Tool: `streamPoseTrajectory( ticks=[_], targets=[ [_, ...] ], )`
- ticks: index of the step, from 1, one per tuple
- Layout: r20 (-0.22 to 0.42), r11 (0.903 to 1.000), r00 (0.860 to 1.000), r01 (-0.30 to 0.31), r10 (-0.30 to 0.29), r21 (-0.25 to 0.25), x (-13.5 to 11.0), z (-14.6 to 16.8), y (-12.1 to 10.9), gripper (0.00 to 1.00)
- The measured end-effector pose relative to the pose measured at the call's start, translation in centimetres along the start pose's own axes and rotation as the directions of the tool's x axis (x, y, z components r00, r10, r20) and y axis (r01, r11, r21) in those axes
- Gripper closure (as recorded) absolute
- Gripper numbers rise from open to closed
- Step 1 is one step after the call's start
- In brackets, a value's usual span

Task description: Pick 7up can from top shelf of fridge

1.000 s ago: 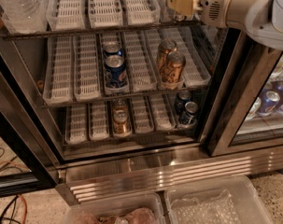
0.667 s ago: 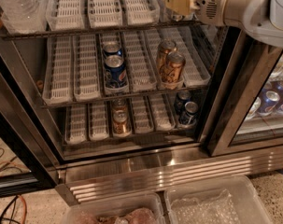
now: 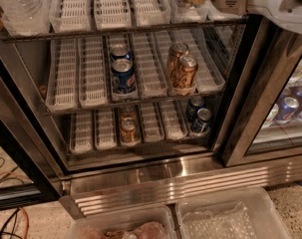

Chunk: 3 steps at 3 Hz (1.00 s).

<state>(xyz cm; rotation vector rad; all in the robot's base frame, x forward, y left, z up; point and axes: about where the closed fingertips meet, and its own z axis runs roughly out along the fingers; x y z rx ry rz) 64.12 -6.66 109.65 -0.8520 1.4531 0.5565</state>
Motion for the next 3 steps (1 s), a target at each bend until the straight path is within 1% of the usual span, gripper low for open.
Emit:
streamPoseTrajectory(
  ticks=[1, 2, 3],
  targets=[
    [-0.059, 0.9971, 0.996, 0.056, -0.059, -0.050, -0.6, -2.5, 0.4, 1.00],
    [-0.122, 0.9865, 0.987, 0.086, -0.104, -0.139, -0.4, -4.7, 0.8, 1.00],
    [-0.178, 0.9629, 0.976, 0.077, -0.126, -0.258, 0.6, -6.1, 2.5, 1.00]
  ],
)
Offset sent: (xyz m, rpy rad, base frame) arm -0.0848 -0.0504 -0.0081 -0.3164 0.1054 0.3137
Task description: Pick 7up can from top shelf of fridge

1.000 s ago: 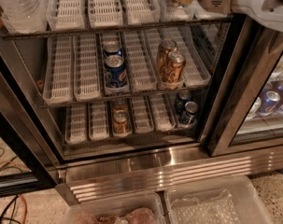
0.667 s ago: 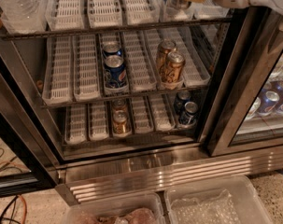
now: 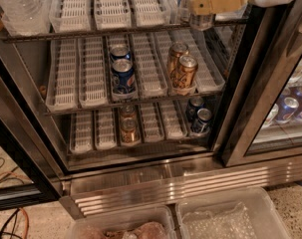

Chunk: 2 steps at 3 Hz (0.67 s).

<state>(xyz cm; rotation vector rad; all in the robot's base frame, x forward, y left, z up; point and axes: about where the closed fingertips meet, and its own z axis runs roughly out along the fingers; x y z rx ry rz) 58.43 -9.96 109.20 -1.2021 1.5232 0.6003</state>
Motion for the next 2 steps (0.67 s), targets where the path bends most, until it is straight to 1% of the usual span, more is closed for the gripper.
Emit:
streamPoseTrajectory(
  ticks=[1, 2],
  targets=[
    [-0.028, 0.9955, 1.000, 0.002, -0.005, -0.095, 0.7, 0.3, 1.9, 1.00],
    [0.018, 0.9896, 1.000, -0.014, 0.017, -0.143, 0.7, 2.3, 3.7, 1.00]
  ],
)
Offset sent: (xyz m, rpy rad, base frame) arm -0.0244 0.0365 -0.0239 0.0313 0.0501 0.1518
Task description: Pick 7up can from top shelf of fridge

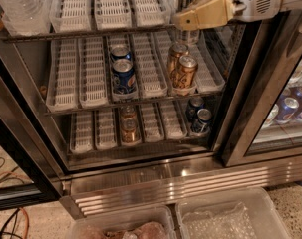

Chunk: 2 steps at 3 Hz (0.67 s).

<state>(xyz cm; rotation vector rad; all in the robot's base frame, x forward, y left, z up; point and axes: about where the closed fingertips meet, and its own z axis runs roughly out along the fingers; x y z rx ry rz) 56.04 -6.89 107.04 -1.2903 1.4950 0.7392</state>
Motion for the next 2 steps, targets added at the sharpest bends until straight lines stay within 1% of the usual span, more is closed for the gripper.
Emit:
streamPoseTrajectory(
  ticks=[1, 2],
  targets=[
    [0.000, 1.0000, 1.000, 0.000, 0.000, 0.000, 0.0, 0.0, 0.0, 1.00],
    [-0.017, 0.9994, 1.000, -0.013, 0.012, -0.034, 0.9, 0.5, 1.8, 1.00]
  ],
)
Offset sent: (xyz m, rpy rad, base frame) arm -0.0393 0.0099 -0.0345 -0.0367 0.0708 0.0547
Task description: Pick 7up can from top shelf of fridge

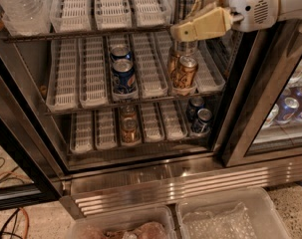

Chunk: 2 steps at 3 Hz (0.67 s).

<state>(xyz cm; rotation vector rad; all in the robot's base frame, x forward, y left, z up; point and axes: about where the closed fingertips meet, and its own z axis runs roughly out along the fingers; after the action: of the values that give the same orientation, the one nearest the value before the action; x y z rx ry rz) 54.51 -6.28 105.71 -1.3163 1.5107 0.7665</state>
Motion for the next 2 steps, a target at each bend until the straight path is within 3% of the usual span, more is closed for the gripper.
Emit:
streamPoseTrajectory(
  ticks=[2],
  targets=[
    [0.008, 0.9951, 1.000, -0.009, 0.010, -0.098, 0.8, 1.4, 8.4, 1.00]
  ],
)
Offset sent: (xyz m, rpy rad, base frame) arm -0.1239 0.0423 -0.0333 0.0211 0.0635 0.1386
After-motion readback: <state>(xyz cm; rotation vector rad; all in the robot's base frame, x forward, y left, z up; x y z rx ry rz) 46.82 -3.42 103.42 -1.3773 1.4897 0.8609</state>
